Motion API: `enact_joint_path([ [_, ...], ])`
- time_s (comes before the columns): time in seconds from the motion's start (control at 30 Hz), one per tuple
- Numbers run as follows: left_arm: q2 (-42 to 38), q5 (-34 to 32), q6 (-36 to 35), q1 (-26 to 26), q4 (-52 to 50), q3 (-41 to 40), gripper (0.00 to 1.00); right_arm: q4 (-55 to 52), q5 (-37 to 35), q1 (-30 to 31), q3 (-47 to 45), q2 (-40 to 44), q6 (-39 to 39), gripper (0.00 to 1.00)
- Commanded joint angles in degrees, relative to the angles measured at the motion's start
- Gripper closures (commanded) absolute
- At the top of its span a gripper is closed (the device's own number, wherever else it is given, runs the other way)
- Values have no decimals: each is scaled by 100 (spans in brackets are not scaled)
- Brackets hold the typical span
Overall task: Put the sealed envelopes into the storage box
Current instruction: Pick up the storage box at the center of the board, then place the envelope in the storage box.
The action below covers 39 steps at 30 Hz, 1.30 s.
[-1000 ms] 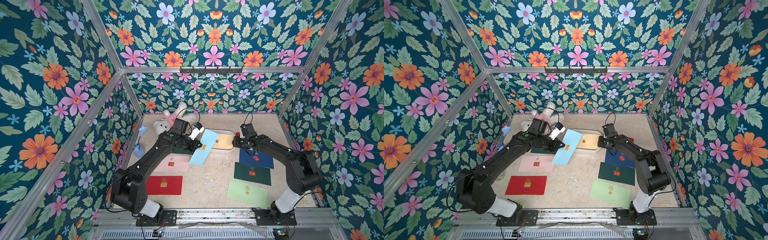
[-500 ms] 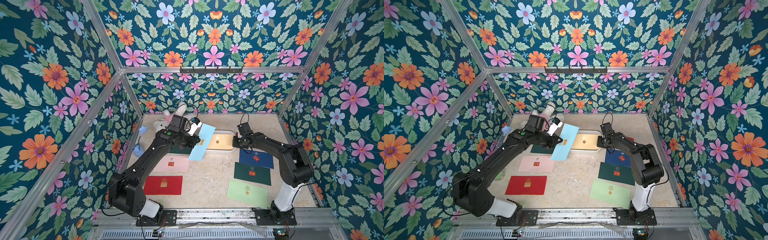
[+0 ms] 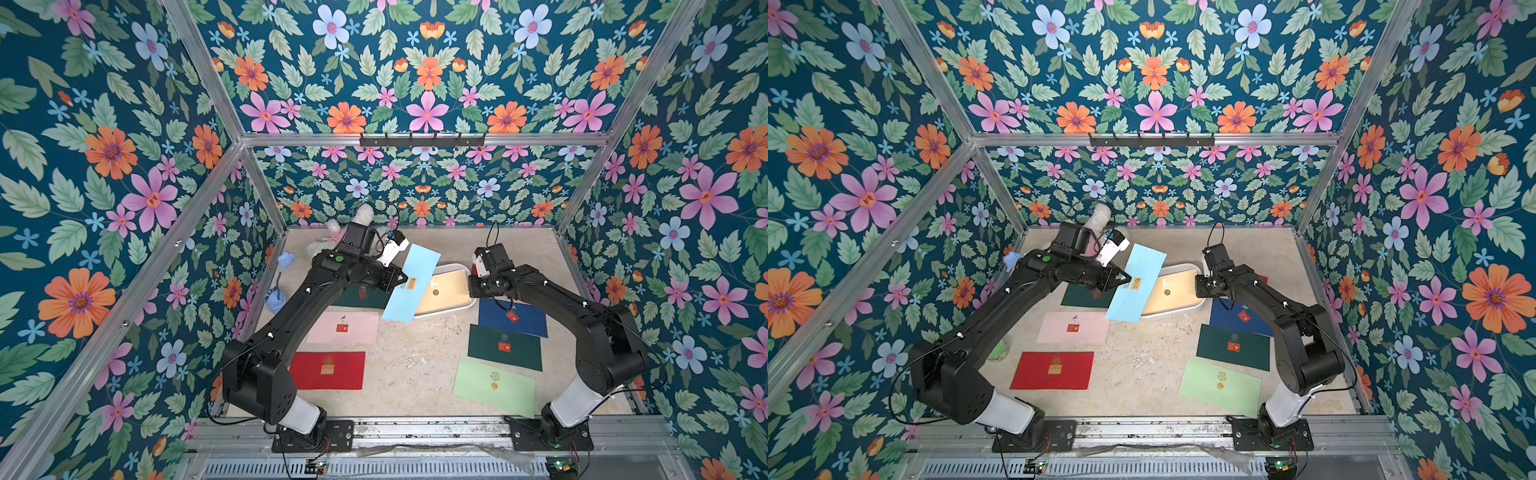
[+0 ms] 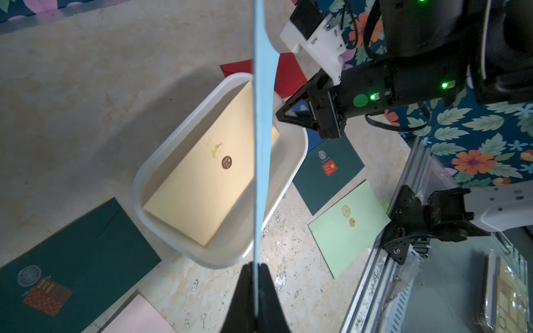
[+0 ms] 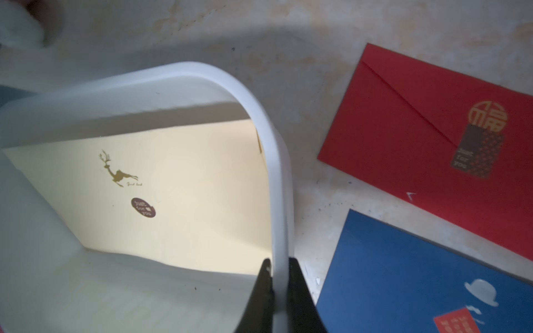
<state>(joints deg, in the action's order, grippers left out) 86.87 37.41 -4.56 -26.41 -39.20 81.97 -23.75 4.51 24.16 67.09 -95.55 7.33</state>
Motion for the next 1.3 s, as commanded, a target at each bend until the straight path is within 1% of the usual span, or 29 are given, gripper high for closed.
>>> enact_joint_path([
  [0.0, 87, 458, -220, -4, -363, 169, 100, -250, 188, 151, -92, 249, -444, 100],
  [0.2, 430, 256, -1028, -84, -1379, 475, 100, -133, 313, 428, -407, 537, -707, 100],
  [0.4, 568, -143, -1605, -324, -1773, 289, 100, -202, 379, 696, -505, 726, -1023, 100],
  [0.7, 808, -362, -1961, -540, -1874, 334, 100, -347, 461, 962, -478, 814, -1286, 100],
  [0.87, 925, -294, -2045, -540, -1887, 488, 100, -420, 467, 1042, -473, 827, -1313, 100],
  [1.07, 1168, -25, -2329, -562, -2191, 677, 100, -385, 411, 1085, -539, 937, -1280, 100],
  [1.27, 1338, -147, -2329, -706, -2250, 609, 100, -428, 350, 1086, -487, 1019, -1309, 100],
])
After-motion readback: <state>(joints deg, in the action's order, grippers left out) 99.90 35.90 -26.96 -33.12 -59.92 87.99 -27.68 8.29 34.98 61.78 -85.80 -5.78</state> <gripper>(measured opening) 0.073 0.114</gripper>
